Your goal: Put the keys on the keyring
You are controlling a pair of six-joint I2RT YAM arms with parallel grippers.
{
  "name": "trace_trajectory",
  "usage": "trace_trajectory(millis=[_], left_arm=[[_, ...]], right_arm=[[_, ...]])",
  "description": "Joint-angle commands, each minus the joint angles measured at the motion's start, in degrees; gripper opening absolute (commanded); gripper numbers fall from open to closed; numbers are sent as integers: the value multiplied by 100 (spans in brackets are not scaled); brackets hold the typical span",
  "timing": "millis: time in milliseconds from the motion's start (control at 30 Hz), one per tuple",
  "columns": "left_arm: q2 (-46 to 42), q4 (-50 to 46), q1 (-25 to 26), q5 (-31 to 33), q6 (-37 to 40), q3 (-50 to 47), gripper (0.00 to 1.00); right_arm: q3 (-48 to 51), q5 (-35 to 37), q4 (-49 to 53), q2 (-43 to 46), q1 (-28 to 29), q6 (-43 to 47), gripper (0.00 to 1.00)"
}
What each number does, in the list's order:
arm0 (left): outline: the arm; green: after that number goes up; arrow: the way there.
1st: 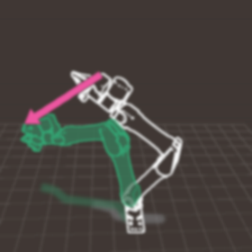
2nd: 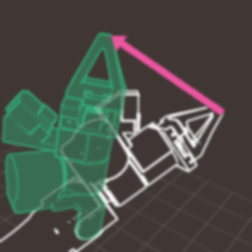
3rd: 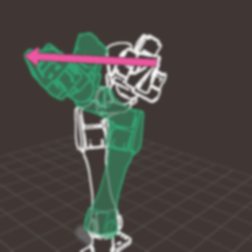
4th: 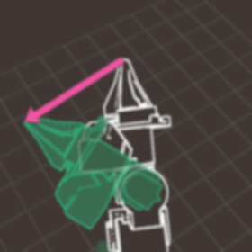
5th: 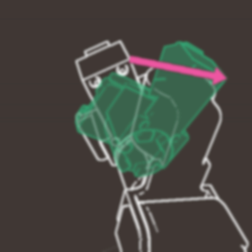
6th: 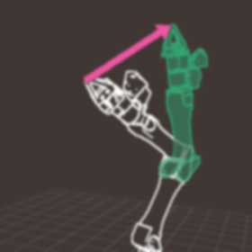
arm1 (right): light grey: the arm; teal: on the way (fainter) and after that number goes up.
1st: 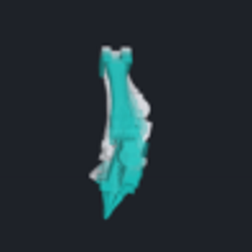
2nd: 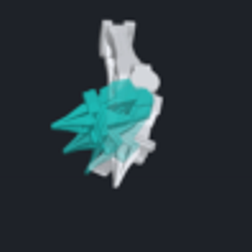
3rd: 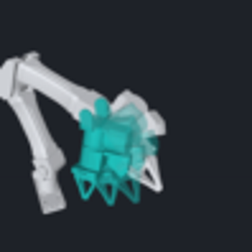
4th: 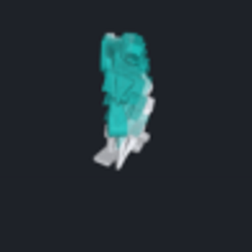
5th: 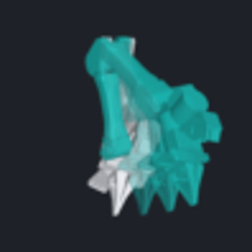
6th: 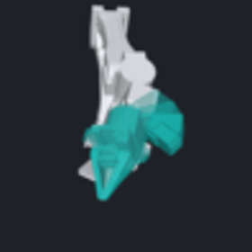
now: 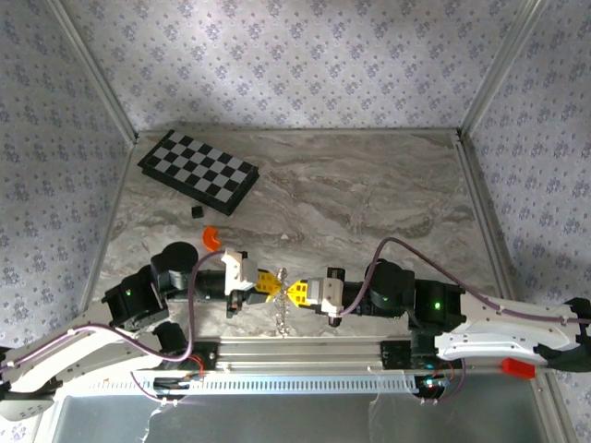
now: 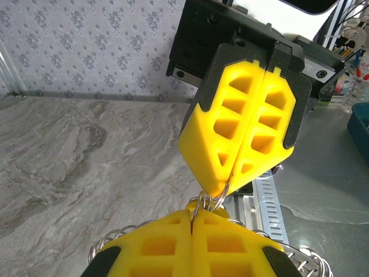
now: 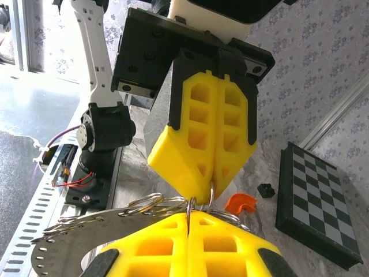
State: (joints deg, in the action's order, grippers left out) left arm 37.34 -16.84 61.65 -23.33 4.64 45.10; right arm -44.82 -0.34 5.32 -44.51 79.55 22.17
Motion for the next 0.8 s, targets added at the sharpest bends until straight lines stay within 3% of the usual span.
trace_trajectory(millis=[0,767], left_arm=[[52,216,14,101,-95,277,0],[-452,1041,16,205,-470,-67,0]], right_arm=[[-66,-157,103,48,120,114,0],[81,71,-20,212,147,158,0]])
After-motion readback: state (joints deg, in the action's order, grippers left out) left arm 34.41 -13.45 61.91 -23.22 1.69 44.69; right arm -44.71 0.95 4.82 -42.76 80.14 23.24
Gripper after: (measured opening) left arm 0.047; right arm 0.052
